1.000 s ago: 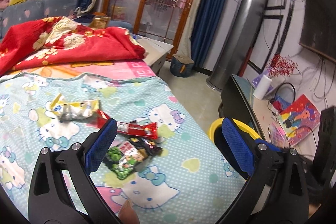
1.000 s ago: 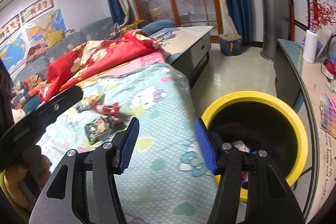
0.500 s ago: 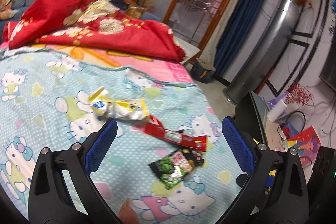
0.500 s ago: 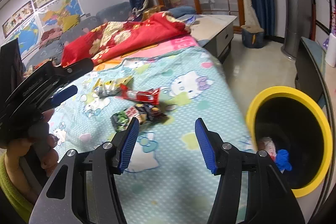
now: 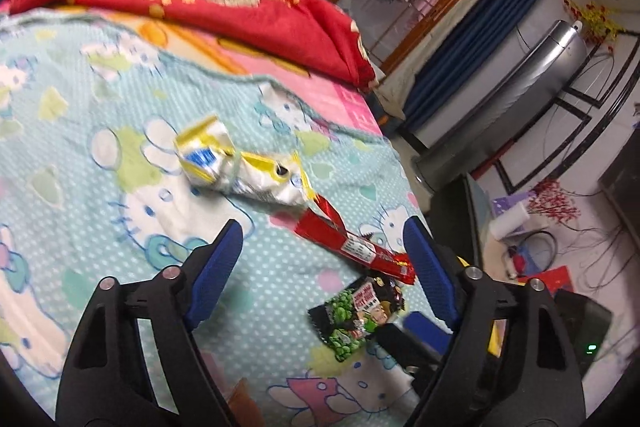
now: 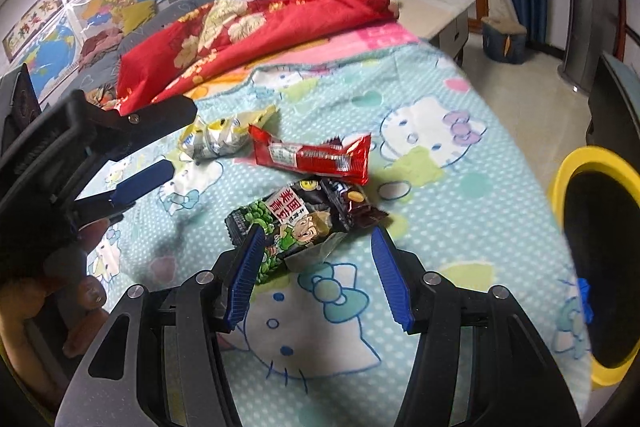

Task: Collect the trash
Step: 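Grasp the red candy wrapper with the left tool while the right tool grasps the green snack bag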

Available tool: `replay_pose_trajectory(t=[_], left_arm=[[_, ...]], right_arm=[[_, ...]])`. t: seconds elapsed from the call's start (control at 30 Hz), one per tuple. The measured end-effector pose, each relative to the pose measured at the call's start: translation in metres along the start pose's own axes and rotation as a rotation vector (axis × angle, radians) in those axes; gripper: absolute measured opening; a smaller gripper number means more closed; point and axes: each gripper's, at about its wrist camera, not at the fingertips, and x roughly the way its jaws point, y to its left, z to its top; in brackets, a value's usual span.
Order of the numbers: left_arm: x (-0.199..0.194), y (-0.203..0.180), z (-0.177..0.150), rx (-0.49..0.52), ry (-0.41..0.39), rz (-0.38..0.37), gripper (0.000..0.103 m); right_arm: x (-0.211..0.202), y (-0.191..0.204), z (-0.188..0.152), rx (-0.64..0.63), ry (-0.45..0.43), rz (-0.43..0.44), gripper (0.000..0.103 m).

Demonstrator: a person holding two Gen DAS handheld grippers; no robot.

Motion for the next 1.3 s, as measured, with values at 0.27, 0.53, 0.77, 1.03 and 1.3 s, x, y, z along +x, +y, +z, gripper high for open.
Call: replay_pose_trajectory(t=[0.27,0.53,0.77,1.03,1.3], left_arm=[[0.039,0.006,-0.001,-0.088,0.118,-0.016,0.064],[0.056,0.006,0.003,-0.126,0.120,0.014,0.057],[0.063,0.007,0.002,-0.117,0.121,0.064,0.023],[0.049,0.017,-0.003,-0.145,0.107,0.025,0.014],[0.023,0.012,-0.005,-0.105,0.063,0.007,0.014]], right_arm=[[0.014,-0.006,-0.002,0.059,0.018,0.064,0.047],[0.015,-0.014,-0.001,0.091,0.009,0.107,0.030],[0.009,-0.019,-0.004,0.101,-0.002,0.124,0.025],[-0.005,-0.017,-0.012,0.078,-0.016,0.123,0.022],[-0.023,-0.018,-0.016,0.043,-0.039,0.089,0.021]])
